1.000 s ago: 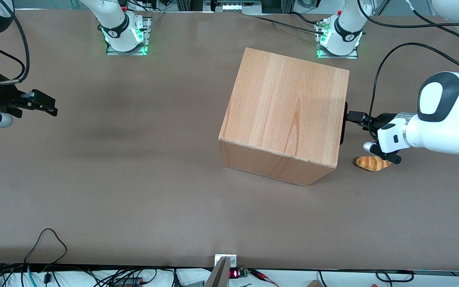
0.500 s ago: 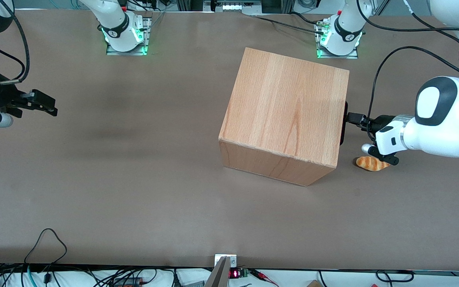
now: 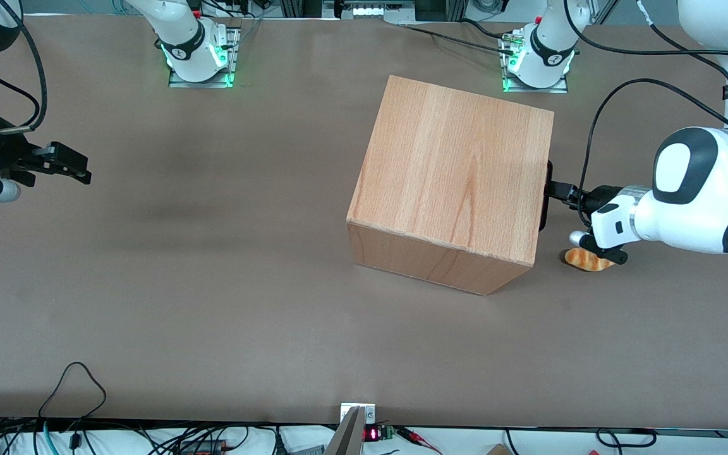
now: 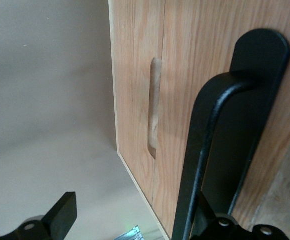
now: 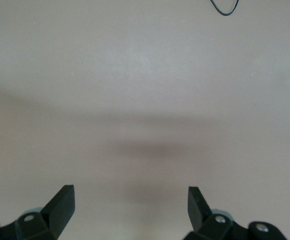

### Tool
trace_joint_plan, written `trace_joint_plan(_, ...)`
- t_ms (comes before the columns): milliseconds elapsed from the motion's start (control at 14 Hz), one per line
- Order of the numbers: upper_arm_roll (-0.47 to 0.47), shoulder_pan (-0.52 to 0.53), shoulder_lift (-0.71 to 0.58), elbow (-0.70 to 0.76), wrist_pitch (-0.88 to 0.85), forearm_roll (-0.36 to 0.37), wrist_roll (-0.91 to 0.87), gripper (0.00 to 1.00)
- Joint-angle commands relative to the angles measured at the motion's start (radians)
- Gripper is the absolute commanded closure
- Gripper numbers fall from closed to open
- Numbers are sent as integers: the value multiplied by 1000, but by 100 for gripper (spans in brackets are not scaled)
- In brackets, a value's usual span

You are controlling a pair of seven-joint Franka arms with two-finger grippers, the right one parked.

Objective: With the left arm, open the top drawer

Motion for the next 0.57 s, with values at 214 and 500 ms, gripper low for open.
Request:
trace_joint_plan(214,6,-3,38,28,30,-16,17,0)
trace_joint_plan(500,7,-9,54,30,46,-5,17,0)
